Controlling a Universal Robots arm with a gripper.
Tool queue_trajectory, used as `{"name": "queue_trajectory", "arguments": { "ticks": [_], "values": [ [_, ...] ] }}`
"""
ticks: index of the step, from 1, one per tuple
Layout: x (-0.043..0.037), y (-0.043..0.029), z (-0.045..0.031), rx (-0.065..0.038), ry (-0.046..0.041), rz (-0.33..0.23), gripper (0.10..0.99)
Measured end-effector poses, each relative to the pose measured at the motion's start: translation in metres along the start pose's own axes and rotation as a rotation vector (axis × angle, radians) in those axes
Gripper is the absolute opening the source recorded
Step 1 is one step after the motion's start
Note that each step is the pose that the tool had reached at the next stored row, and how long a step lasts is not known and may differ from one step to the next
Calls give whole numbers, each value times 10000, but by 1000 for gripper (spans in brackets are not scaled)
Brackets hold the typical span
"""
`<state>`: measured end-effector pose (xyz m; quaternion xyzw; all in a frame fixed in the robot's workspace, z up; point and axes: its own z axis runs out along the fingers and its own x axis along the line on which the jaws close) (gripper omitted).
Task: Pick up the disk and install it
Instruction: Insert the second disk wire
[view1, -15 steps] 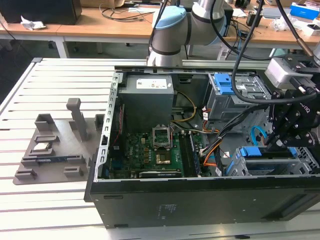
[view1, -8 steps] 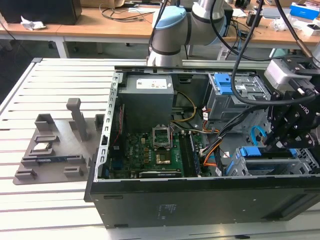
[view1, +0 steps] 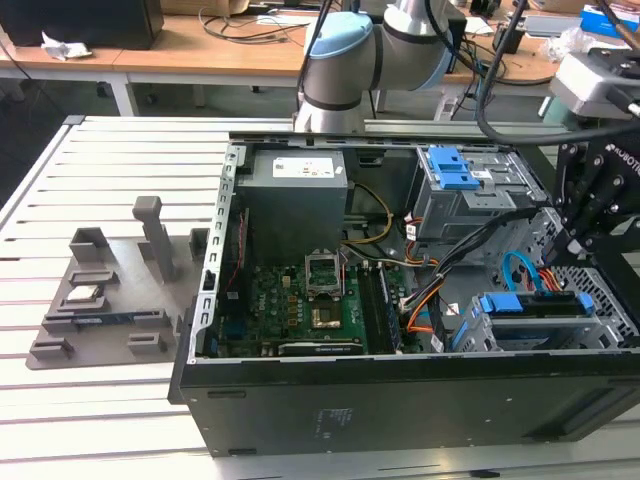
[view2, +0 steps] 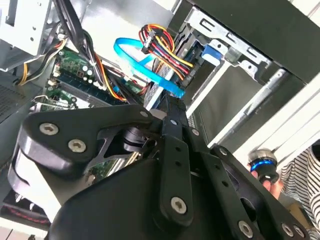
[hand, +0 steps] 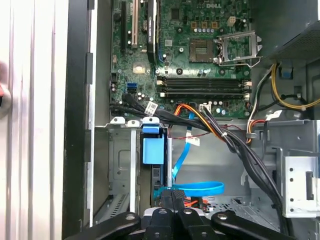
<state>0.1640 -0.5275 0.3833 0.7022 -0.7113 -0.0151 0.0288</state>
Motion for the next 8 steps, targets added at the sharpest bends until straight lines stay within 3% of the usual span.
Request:
{"name": "queue_trajectory", "arguments": {
  "ticks": [2, 8],
  "values": [
    [1, 3, -50, 0, -1, -1, 106],
    [1, 3, -52, 0, -2, -1, 106]
  ]
}}
